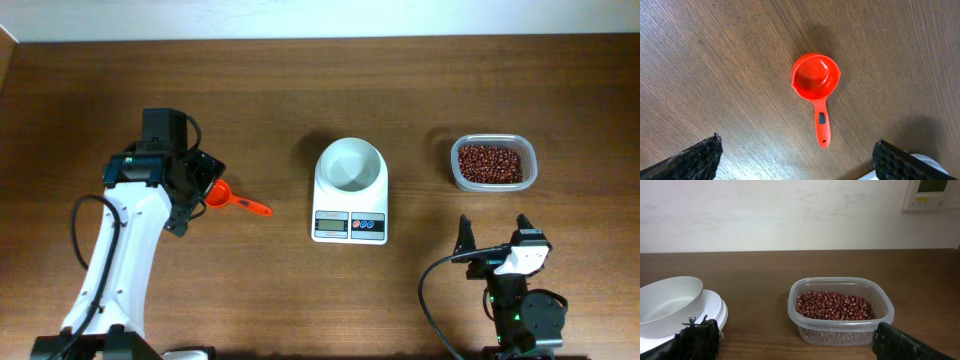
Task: Scoop and weigh 50g on scale
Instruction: 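Move the left gripper over the red scoop's cup, then lower the left gripper and grasp the red scoop by its cup rim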
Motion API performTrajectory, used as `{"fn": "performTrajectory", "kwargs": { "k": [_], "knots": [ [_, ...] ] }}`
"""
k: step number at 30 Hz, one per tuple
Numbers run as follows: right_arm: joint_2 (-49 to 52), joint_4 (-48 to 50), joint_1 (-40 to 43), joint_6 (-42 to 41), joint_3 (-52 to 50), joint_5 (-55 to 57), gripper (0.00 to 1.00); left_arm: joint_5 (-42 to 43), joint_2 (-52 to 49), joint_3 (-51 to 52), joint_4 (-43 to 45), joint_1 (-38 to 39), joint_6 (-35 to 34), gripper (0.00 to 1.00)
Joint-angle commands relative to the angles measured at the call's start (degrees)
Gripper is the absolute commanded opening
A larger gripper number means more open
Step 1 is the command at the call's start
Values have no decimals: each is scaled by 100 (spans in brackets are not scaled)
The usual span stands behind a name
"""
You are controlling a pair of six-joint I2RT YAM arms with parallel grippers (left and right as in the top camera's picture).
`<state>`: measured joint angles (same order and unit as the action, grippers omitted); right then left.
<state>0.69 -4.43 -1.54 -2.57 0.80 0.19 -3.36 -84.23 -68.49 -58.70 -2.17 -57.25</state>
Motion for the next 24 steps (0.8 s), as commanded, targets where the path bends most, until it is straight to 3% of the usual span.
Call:
{"fn": "performTrajectory", "kwargs": {
  "k": [1,5,15,24],
  "knots": [
    [-48,-9,-33,46,-48,11,99,-96,-103,-125,7,-24,-63,99],
    [-48,-9,-33,46,-48,9,99,-96,-352,-125,-15,-24,-363,95],
    [-48,-9,-33,46,-48,9,99,-98,-944,-118,122,-24,-382,88],
    [-48,-9,-33,46,-48,9,99,-98,-1950,-118,608,-24,-658,65]
  ]
}}
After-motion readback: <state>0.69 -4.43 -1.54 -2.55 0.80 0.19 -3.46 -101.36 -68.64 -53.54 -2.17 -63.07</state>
